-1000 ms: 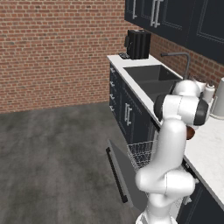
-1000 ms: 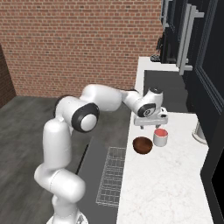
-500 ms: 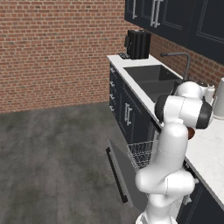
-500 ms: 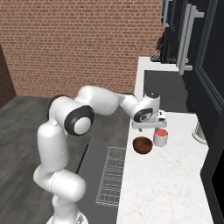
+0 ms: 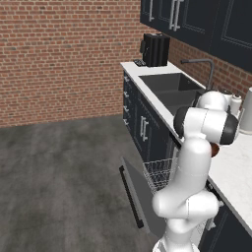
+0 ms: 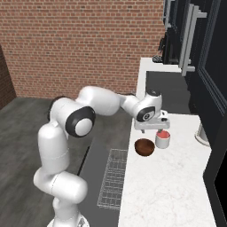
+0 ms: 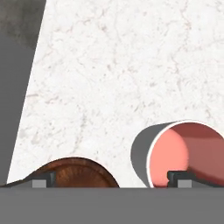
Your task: Pick up the cup and bowl from the counter, place them in the dishwasher, and close the dishwasher door.
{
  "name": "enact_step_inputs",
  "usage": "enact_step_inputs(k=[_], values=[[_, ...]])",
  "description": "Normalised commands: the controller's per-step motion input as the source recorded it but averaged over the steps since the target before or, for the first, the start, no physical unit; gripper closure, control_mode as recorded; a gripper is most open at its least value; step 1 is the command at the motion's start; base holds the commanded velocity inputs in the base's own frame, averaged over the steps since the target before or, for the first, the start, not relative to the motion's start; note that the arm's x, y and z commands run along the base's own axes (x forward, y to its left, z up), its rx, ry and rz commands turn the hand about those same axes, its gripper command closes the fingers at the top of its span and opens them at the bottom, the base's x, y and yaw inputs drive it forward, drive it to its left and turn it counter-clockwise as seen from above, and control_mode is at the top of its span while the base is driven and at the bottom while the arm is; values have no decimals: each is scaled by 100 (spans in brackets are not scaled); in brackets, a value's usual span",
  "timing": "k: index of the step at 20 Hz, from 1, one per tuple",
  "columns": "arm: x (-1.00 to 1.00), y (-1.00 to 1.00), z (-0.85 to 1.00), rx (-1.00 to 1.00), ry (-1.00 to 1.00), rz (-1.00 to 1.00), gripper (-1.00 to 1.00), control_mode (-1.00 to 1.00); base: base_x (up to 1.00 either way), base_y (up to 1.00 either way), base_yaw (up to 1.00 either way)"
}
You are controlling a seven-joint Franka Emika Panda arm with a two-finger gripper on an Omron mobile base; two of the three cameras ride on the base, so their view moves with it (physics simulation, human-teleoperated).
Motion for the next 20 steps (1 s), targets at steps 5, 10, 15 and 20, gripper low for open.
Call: enact_step_inputs(k=[5,10,15,20], values=[[0,-22,0,0,12,0,-100,-100,0,0,0],[1,-12,-1,0,11,0,-100,-100,0,0,0],[3,-4,-5,0,7,0,-100,-100,0,0,0],[1,-4,-12,0,12,0,-100,-100,0,0,0]])
